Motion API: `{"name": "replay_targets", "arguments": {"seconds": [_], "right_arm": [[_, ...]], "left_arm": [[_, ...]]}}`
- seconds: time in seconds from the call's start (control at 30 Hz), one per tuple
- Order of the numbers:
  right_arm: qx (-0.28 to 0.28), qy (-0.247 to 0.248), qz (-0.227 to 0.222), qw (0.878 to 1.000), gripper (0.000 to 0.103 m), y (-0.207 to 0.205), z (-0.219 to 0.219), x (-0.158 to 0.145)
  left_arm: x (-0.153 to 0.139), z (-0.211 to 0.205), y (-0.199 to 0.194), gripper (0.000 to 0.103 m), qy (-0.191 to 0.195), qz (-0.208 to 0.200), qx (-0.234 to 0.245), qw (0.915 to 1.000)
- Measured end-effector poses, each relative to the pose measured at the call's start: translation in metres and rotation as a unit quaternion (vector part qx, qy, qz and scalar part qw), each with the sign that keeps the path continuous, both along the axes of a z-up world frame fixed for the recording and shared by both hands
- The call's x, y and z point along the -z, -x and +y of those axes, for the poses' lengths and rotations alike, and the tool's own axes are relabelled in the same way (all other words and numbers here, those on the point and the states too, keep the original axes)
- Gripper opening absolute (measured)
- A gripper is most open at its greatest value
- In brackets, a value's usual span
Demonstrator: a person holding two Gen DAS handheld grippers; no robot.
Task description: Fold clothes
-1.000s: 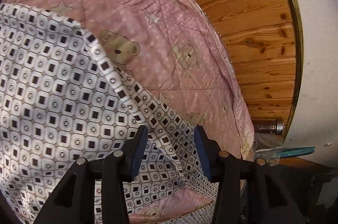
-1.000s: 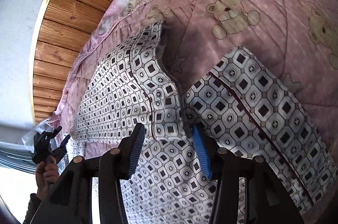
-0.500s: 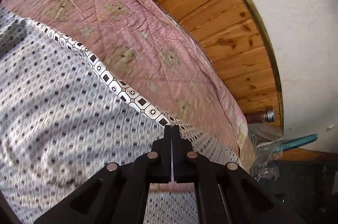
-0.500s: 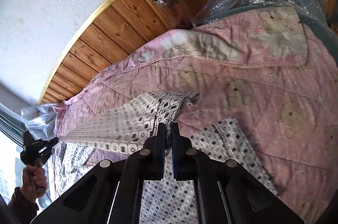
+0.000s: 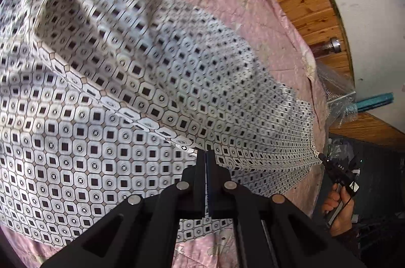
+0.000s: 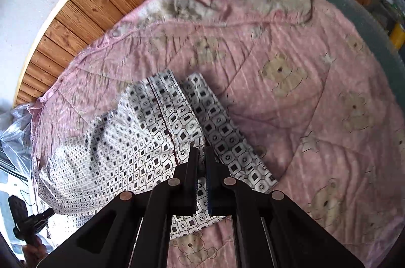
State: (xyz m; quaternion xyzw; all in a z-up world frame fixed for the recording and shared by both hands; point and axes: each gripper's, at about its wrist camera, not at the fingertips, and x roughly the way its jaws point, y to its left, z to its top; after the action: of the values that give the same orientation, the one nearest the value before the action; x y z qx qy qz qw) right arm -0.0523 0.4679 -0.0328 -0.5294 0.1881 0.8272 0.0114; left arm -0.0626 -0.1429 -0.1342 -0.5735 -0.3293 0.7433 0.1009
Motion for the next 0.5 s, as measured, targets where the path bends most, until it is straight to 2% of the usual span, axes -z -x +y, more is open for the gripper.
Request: {"name": "replay_targets", "arguments": {"seconds": [0.07,0.13,0.3,0.4,0.47,0.5], "right_arm": [[0.005,-0.03,0.005,1.0,0.004,-0.008,0.01,-0.012],[0.007,-0.041,-0.018,0.999,0.004,-0.011,0.018,0.005],[0.011,-0.064,-0.064,0.996,0.004,-0.006,0.029,0.064],[0.004,-0.083,-0.067,0.994,0.004,-0.005,0.024,0.073],[0.014,-0.098,-0.075,0.992,0.009,-0.006,0.025,0.07],[0.029,-0.115,-0.072,0.99,0.021,-0.008,0.026,0.059]], "left_arm": [[-0.016,0.02,-0.006,0.0,-0.008,0.022,0.028,0.9993],[-0.016,0.041,-0.015,0.0,-0.003,0.026,0.054,0.9982],[0.04,0.059,-0.04,0.0,0.021,-0.025,0.058,0.9977],[0.055,0.052,-0.047,0.001,-0.001,-0.02,0.041,0.9989],[0.054,0.043,-0.048,0.001,-0.023,-0.02,0.03,0.9991],[0.046,0.038,-0.051,0.001,-0.029,-0.015,0.029,0.999]]}}
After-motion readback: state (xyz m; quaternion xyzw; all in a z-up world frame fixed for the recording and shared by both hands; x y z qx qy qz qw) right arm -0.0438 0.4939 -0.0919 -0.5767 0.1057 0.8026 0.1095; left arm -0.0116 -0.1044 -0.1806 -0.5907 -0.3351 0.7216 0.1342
